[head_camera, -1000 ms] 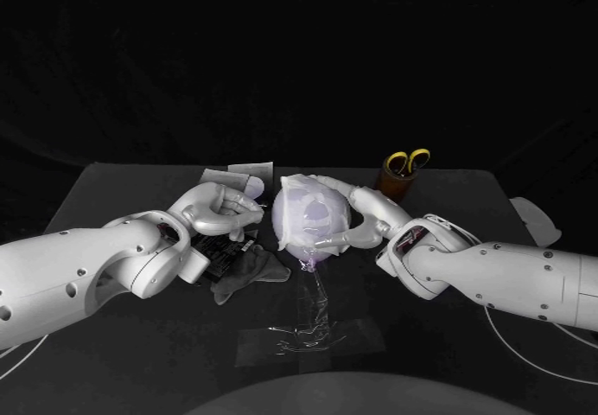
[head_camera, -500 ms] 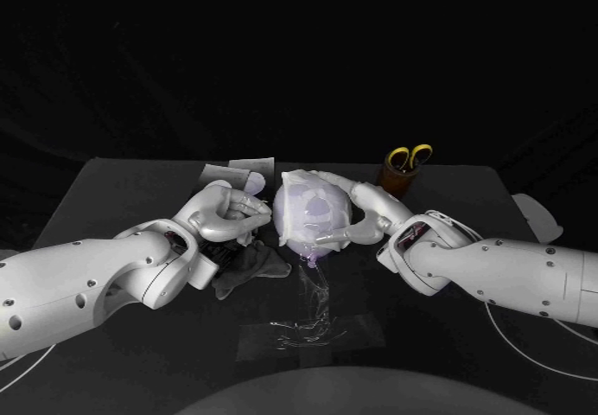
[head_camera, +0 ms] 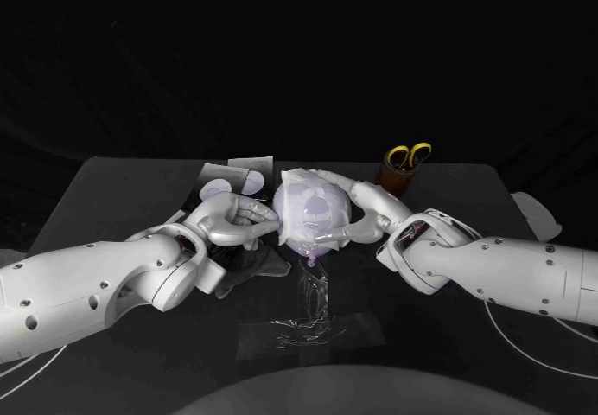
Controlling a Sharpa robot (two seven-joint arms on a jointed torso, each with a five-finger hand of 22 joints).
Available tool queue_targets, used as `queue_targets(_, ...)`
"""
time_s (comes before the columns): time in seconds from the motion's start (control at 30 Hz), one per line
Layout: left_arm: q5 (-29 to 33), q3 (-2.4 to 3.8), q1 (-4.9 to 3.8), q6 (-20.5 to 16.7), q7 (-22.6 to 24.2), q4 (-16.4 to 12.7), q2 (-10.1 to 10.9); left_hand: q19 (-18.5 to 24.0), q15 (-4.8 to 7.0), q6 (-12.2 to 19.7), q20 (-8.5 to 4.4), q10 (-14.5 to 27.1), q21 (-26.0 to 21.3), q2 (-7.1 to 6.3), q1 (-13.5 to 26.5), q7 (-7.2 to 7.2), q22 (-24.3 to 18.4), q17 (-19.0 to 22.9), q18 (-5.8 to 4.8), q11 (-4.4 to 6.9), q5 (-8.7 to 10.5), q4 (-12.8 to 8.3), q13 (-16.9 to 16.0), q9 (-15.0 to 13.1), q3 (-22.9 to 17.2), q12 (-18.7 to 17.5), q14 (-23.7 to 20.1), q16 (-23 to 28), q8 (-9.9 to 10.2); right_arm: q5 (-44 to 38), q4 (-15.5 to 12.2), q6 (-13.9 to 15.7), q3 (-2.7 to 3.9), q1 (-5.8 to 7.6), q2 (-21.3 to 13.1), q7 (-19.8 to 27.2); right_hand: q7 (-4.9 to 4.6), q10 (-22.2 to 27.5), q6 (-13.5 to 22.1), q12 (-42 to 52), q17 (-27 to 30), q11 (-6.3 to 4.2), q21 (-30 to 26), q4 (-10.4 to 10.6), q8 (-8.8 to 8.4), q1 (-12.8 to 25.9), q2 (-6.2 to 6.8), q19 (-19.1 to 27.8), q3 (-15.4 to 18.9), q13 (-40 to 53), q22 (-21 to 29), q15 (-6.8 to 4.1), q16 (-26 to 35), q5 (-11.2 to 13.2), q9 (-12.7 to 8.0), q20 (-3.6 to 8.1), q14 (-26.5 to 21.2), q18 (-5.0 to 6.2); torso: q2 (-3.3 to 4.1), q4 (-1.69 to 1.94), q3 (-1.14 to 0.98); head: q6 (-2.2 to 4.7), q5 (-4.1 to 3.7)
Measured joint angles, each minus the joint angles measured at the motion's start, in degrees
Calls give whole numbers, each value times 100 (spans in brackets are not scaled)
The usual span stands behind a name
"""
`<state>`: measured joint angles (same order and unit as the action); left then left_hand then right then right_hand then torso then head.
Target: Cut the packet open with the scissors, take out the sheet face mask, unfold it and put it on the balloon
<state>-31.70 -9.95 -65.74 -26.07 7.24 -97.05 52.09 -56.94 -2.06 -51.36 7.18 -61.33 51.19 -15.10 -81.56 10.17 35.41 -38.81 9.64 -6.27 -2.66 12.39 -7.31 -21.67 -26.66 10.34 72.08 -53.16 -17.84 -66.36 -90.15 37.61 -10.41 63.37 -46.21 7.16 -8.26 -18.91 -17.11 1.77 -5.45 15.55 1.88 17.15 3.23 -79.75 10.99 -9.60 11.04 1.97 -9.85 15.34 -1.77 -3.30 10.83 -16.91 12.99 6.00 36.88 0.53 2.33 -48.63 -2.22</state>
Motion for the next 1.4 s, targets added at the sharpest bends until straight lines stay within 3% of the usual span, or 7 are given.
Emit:
queue_targets(0.2, -7, 0, 8, 0, -238, 35, -49, -41, -19, 40, 40, -32, 0, -25, 66, 40, -3, -17, -31, -32, 0, 57, 40, 43, 162, -41, 103, -106, 63, 2, -1, -2, 0, -1, -1, 0, 0, 0, 0, -1, 0, 0, 0, 0, 0, 0, 0, 0, 0, 0, 0, 0, 0, 0, -1, 0, 0, 0, 0, 0, -1, -2, -8)
queue_targets(0.43, -16, 0, 23, 33, -519, 53, -99, -92, 3, 14, 29, -209, 0, 0, 92, 60, -3, -121, 32, -38, 0, 131, 40, 86, 368, -40, 168, -250, 125, 4, -1, -4, 0, -1, -1, 0, 0, 0, 0, -6, 0, 0, 0, 0, 0, 0, 0, 0, 0, -1, 0, 0, 0, 0, -3, 0, 0, 0, 0, 0, -2, -9, -10)
queue_targets(0.67, -8, 0, 35, 153, -672, 59, -127, -112, 64, -63, 9, -351, -1, 42, 50, -108, -3, -146, 33, 100, 0, 152, 6, 106, 477, 66, 163, -337, 130, 7, 0, -4, 0, -1, 0, -1, 0, 0, 0, -6, -1, 0, 0, 0, -1, 0, 0, 0, 0, -2, 0, 0, 0, 0, 2, 0, 0, 0, -1, 0, -2, -20, -15)
queue_targets(0.9, 16, 0, 39, 284, -707, 56, -135, -80, 184, -144, -65, -538, 4, 147, -55, -189, 41, -553, 32, 226, 0, 138, -152, 135, 587, 392, 281, -767, 167, 10, 2, -4, 0, -1, 2, -2, 0, 0, 0, -7, -1, 0, 0, 0, -1, 0, 0, 0, 0, -4, 0, 0, 0, 0, 2, 0, 0, 0, -1, 0, -2, -37, -20)
queue_targets(1.0, 41, 0, 41, 334, -706, 48, -140, -92, 257, -187, -138, -600, 110, 228, -135, -232, 125, -981, 32, 290, 0, 88, -363, 165, 684, 749, 406, -1169, 202, 11, 2, -4, 0, -1, 2, -2, 0, 0, 0, -7, -1, 0, 0, 0, -1, 0, 0, 0, 0, -4, 0, 0, 0, 0, 2, 0, 0, 0, -1, 0, -2, -44, -21)
queue_targets(1.23, 139, -1, 44, 401, -651, 31, -154, -432, 369, -266, -246, -259, 760, 375, -283, -333, 909, -2218, 30, 419, -23, 27, -1361, 263, 908, 2211, 803, -2238, 316, 14, 2, -5, 1, -1, 1, -3, 0, 8, 0, -15, -1, -8, 0, 0, 20, 0, 0, 0, 0, 0, 0, 0, 0, 0, 1, 0, 0, 0, 0, 0, -3, -51, -30)
queue_targets(1.4, 228, -2, 47, 417, -602, 27, -163, -583, 411, -277, -278, 43, 1110, 411, -319, -363, 1338, -2657, -41, 473, -23, 49, -1961, 329, 974, 3102, 923, -2590, 412, 17, 2, -5, 1, -1, -2, -4, 0, 8, 0, -16, -1, -8, 0, 0, 22, 0, 0, 0, 0, 0, 0, 0, 0, 0, 0, 0, 0, 0, 1, -3, -4, -54, -31)
